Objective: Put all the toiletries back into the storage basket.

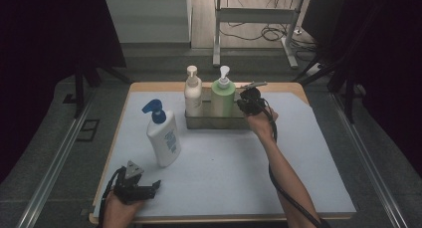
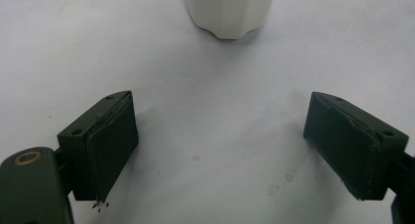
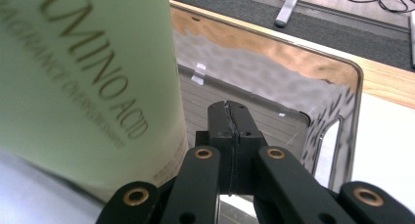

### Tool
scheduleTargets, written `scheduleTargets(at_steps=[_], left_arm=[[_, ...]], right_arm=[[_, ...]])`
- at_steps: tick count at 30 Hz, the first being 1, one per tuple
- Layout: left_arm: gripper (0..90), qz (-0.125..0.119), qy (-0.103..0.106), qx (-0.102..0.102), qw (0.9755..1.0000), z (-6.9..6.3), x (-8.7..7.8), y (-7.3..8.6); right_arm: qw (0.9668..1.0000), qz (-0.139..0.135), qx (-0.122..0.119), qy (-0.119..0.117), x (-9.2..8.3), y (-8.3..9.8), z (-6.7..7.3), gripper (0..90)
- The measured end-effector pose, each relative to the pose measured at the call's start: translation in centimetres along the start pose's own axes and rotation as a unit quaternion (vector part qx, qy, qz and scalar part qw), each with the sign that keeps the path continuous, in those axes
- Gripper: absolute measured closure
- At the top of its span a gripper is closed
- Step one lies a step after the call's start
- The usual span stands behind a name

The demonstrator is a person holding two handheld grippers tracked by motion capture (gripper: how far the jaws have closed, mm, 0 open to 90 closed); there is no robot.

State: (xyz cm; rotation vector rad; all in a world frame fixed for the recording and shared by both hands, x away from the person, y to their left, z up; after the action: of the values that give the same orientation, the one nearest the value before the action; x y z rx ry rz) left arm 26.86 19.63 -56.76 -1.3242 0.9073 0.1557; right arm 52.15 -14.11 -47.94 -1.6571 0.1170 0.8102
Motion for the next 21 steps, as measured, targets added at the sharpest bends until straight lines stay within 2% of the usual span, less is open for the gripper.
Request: scheduleTargets(at_steps=[9,12,14,21], left_arm=[[12.3,0.000,0.000,0.000,1.0000,0.0,0.0,0.0],[12.3,0.000,0.000,0.000,1.0000,0.0,0.0,0.0],[12.3,0.000,0.000,0.000,1.0000,0.0,0.0,0.0],[12.3,0.000,0.000,0.000,1.0000,0.0,0.0,0.0]], right_arm=[[1.0000,0.003,0.005,-0.002,1.4,0.0,0.4,89.4],[0.9996,0.003,0.017,-0.021,1.8,0.0,0.6,89.5],[0.9998,0.006,0.011,-0.016,1.9,0.1,0.8,89.6],[0.9996,0.011,0.016,-0.021,2.1,0.4,0.8,89.6]])
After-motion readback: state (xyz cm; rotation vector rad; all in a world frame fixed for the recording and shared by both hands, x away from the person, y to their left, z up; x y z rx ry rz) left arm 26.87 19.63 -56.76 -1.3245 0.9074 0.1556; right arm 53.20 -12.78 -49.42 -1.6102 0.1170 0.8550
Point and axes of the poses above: each handheld gripper's, and its own axes: x roughly forward along the jaws, y roughly out of its underside, z roughly to its left, the point moved 6 cm from there along x, roughly forward along the jaws, and after that the axes turned 7 degrees about -z, right-handed, at the moved point
